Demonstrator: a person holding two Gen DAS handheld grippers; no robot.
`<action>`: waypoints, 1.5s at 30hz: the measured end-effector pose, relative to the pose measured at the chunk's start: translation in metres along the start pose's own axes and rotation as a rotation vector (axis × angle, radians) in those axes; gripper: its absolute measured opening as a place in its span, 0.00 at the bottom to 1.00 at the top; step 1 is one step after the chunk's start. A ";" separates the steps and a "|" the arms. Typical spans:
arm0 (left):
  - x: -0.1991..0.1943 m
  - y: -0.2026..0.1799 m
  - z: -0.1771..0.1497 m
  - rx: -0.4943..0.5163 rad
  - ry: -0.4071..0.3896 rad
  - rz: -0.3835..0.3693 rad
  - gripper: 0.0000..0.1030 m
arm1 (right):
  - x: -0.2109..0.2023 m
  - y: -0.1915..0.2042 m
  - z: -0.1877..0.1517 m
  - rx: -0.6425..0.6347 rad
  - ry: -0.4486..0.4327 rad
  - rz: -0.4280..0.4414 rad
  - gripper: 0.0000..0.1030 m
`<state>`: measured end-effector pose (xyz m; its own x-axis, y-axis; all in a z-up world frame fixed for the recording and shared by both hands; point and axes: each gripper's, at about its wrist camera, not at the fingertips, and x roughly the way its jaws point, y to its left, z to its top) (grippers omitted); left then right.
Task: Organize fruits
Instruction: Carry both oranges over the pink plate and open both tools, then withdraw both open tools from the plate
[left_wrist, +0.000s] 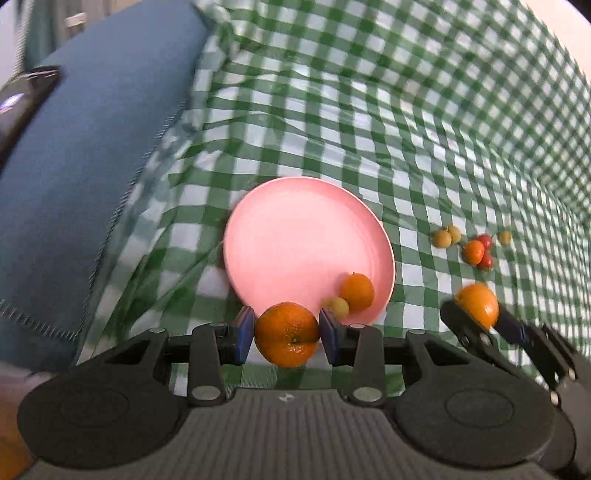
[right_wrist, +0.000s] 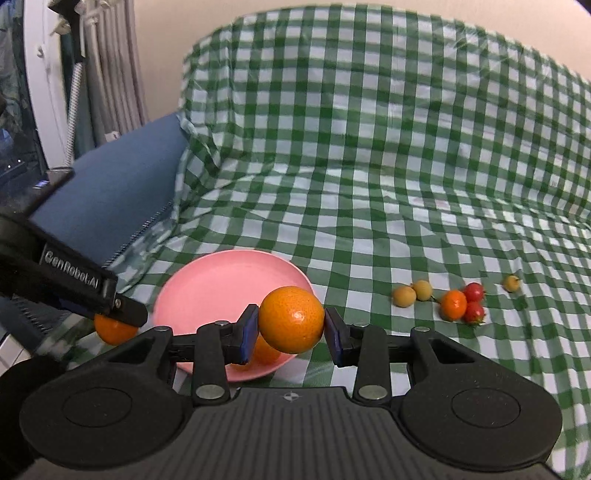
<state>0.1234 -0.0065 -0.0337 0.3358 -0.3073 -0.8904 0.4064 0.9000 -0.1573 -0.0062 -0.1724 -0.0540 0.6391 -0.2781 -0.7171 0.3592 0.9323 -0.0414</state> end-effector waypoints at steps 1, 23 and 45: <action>0.009 -0.001 0.004 0.014 0.000 0.000 0.41 | 0.011 -0.001 0.002 0.006 0.013 -0.002 0.38; 0.091 0.002 0.028 0.055 0.056 0.069 0.82 | 0.107 -0.003 0.003 0.040 0.134 -0.006 0.57; -0.087 -0.004 -0.088 0.016 -0.180 0.157 1.00 | -0.111 0.043 -0.032 -0.064 -0.090 -0.081 0.96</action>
<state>0.0177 0.0440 0.0071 0.5413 -0.2154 -0.8128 0.3500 0.9366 -0.0151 -0.0835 -0.0939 0.0016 0.6693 -0.3697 -0.6445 0.3694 0.9182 -0.1431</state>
